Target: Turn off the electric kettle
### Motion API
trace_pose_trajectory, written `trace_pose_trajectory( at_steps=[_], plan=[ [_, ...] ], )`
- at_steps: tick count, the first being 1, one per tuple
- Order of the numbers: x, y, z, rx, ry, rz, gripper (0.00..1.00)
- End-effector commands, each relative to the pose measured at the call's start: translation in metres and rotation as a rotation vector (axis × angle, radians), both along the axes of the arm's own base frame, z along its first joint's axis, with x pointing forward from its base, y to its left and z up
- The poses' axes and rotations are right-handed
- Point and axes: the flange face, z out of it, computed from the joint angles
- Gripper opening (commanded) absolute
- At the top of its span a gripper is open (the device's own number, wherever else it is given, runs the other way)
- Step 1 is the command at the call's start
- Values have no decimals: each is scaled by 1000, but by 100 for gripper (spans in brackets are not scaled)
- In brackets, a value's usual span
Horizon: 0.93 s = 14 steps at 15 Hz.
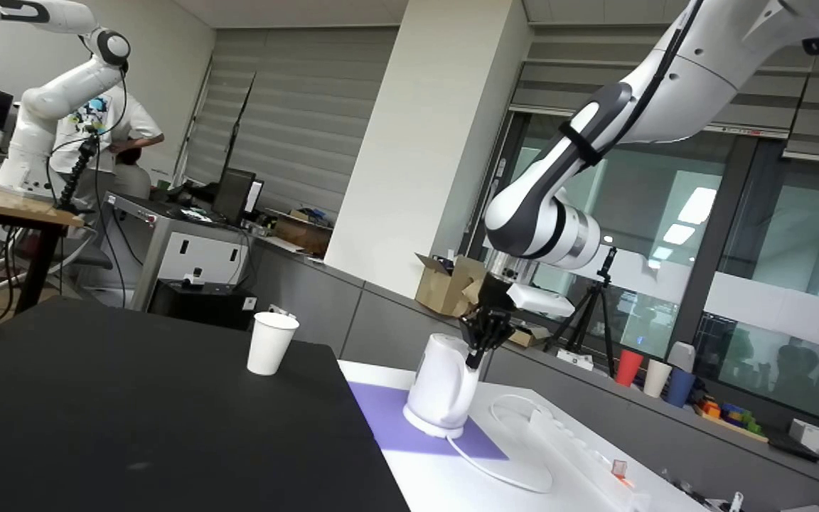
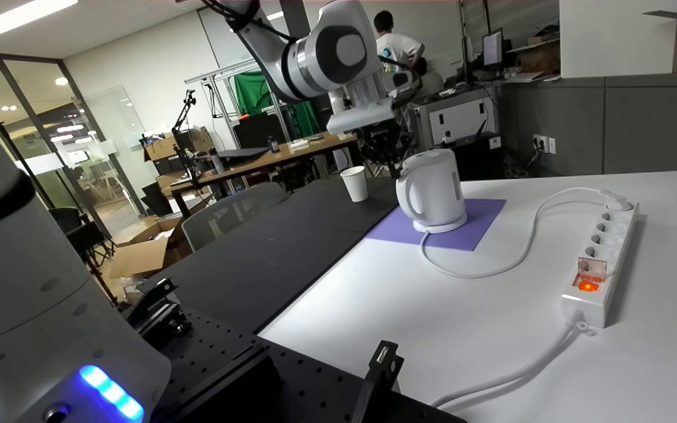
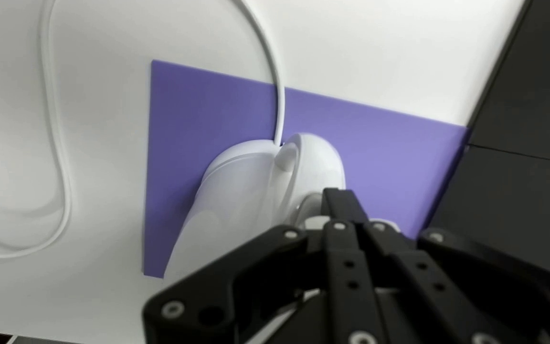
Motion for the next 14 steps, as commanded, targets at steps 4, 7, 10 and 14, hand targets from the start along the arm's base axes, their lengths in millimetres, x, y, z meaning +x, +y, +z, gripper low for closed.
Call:
trace_pose_trajectory(
  at_steps=[4, 7, 10, 14],
  plan=[
    [7, -6, 2, -11, -11, -9, 0],
    [8, -9, 0, -10, -9, -15, 0],
    [8, -14, -3, 1, -2, -20, 0],
    [8, -19, -8, 49, 6, -7, 0]
  ],
)
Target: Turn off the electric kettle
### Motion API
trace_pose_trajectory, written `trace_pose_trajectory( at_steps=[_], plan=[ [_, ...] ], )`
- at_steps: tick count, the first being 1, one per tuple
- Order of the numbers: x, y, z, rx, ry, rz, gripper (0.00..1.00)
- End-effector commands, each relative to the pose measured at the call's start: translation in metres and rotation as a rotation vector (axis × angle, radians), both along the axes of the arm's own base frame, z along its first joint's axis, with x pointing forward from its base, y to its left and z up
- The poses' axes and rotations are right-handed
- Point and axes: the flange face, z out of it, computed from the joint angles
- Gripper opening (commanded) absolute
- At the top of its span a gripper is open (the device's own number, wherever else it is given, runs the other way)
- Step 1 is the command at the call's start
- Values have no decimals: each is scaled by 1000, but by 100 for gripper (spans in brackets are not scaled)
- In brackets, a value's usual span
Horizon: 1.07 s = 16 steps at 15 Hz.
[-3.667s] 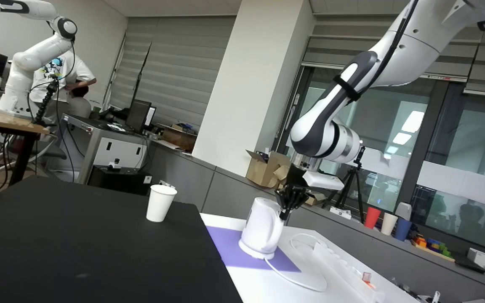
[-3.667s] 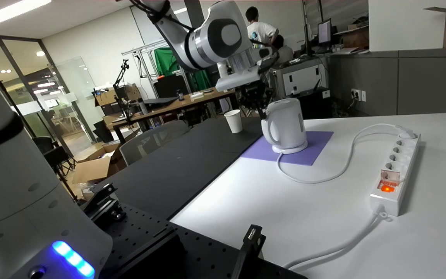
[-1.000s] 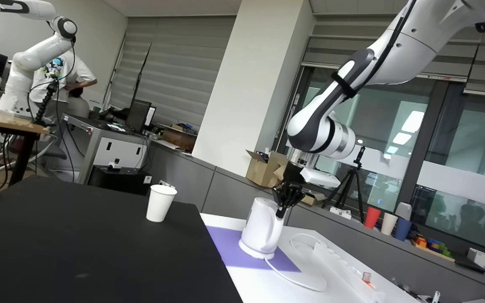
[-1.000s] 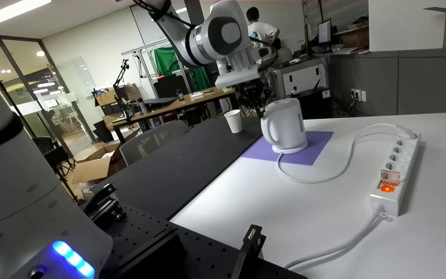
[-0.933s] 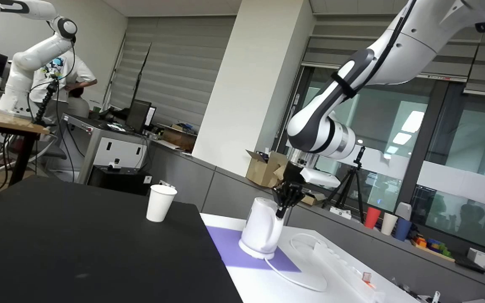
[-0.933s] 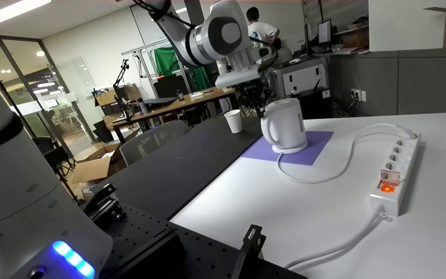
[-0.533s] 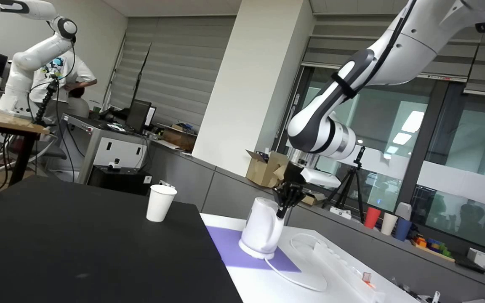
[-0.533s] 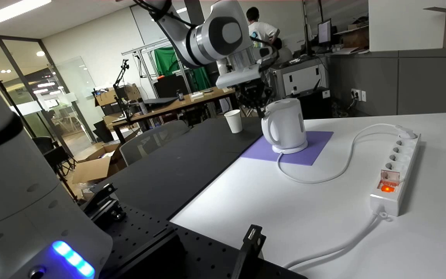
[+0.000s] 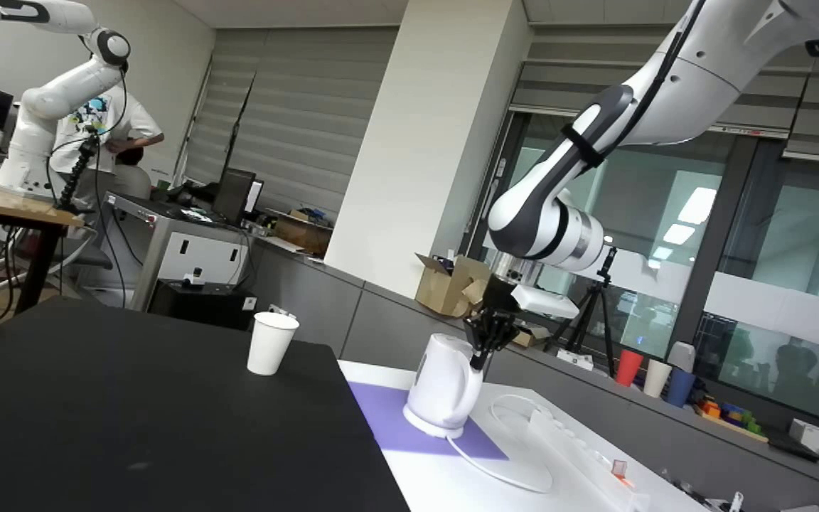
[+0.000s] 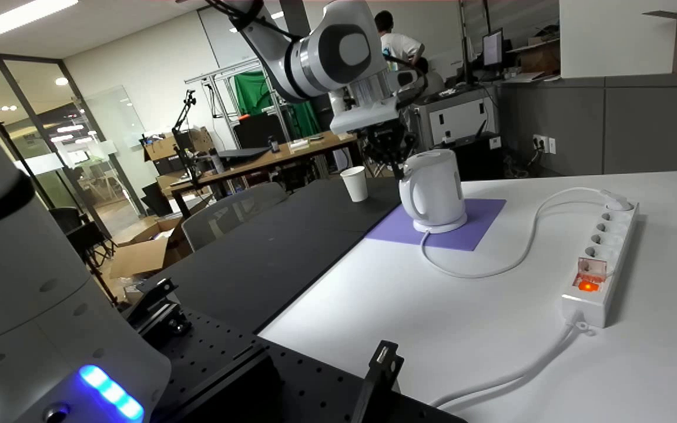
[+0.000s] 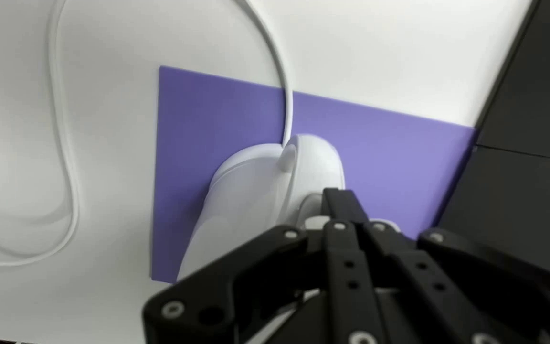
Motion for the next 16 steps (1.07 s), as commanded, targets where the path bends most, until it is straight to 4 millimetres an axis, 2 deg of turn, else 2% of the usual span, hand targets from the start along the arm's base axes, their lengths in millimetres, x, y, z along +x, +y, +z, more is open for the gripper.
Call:
trace_pose_trajectory(
  at_steps=[1, 8, 16],
  plan=[
    [9, -10, -9, 57, 4, 9, 0],
    [10, -28, -14, 141, 21, 16, 0],
    [10, -26, 3, 139, 17, 24, 0]
  ],
)
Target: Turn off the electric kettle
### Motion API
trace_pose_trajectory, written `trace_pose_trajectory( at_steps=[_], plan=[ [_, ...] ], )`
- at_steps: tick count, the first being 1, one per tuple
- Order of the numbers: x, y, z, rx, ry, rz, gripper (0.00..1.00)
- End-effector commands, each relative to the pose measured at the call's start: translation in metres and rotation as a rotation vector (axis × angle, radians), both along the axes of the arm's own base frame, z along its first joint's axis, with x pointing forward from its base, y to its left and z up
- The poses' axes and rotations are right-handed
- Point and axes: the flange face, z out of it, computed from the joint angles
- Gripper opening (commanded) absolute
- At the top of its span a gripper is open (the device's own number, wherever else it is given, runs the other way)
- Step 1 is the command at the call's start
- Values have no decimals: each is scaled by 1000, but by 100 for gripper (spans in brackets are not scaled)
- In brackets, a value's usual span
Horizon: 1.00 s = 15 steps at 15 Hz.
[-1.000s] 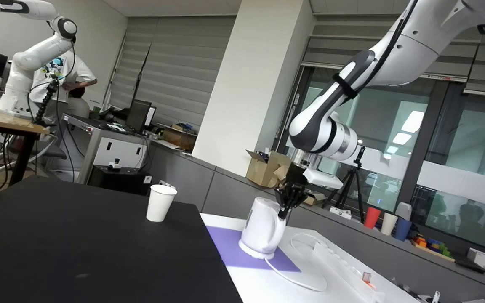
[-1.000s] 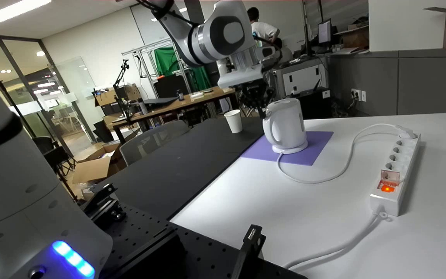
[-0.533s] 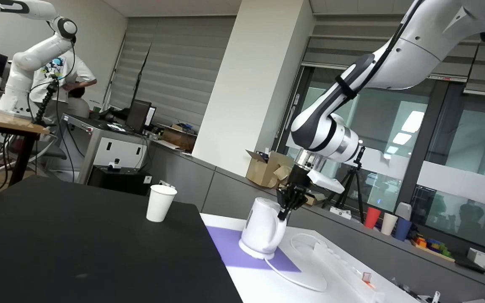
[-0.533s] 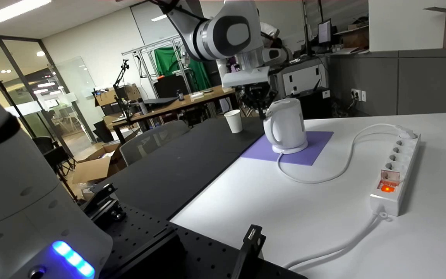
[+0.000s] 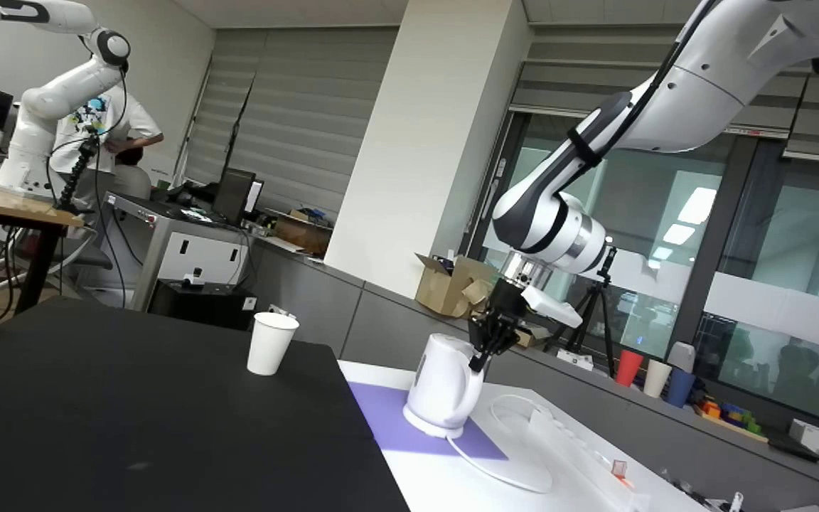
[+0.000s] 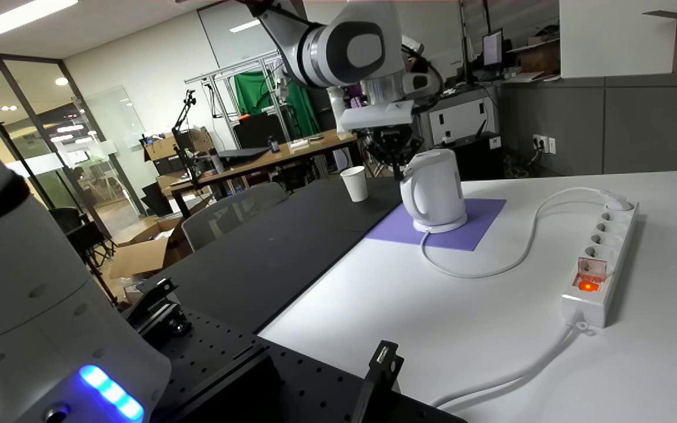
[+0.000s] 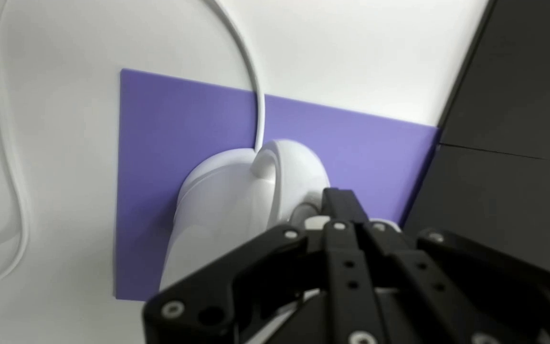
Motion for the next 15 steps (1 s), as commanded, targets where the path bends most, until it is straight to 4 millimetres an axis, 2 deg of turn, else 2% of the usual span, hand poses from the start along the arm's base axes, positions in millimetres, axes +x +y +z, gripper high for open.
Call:
trace_pose_trajectory(
  at_steps=[1, 15],
  plan=[
    [6, -3, 8, -1, -6, -5, 0],
    [8, -6, 16, 11, 52, -11, 0]
  ],
)
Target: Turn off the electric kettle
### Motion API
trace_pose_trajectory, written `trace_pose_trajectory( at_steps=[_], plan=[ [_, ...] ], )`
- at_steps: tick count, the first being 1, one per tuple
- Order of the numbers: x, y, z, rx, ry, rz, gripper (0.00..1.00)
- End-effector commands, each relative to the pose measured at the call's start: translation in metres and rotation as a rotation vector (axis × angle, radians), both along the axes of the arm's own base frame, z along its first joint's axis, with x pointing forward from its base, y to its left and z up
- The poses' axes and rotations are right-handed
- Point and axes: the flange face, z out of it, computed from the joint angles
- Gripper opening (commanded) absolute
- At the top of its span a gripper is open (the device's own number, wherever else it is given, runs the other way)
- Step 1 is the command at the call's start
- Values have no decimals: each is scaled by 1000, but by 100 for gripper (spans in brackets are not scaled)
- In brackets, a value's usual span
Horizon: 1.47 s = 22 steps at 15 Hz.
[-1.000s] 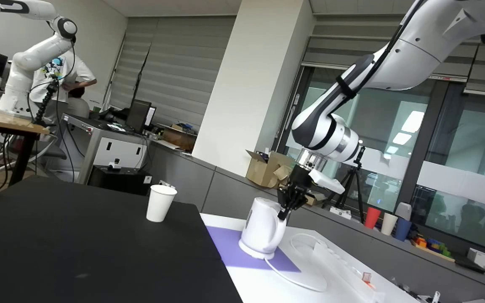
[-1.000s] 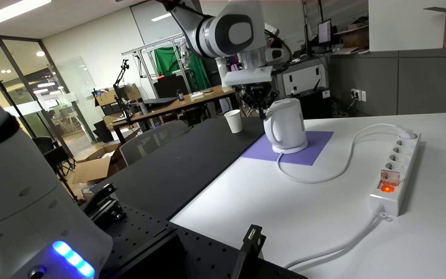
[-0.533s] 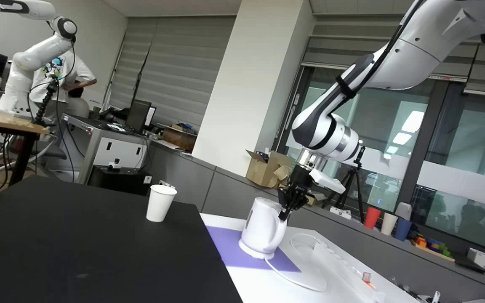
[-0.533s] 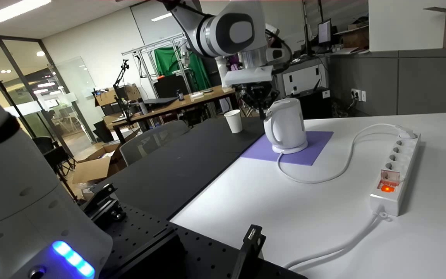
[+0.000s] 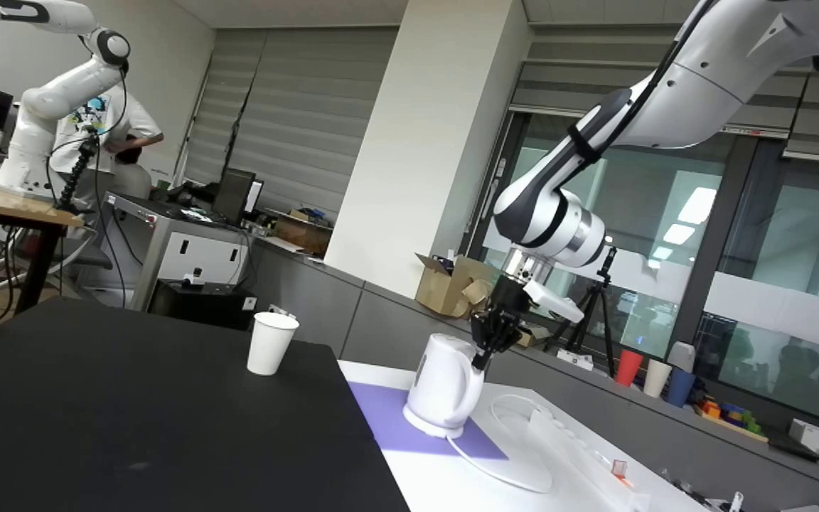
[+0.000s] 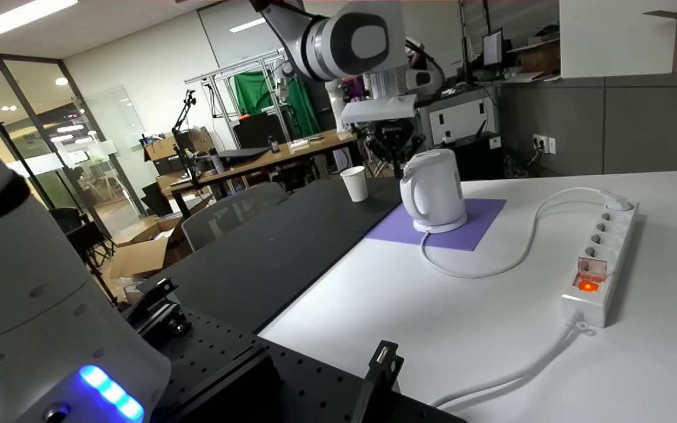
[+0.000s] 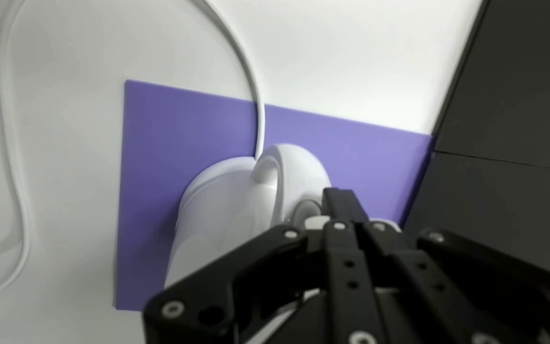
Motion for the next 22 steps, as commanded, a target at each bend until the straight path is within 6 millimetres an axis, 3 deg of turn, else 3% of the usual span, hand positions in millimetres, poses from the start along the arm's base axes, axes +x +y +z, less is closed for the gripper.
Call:
trace_pose_trajectory(
  at_steps=[1, 22],
  plan=[
    [4, -2, 10, -2, 8, -15, 0],
    [6, -11, -8, -32, -5, -23, 0]
  ],
)
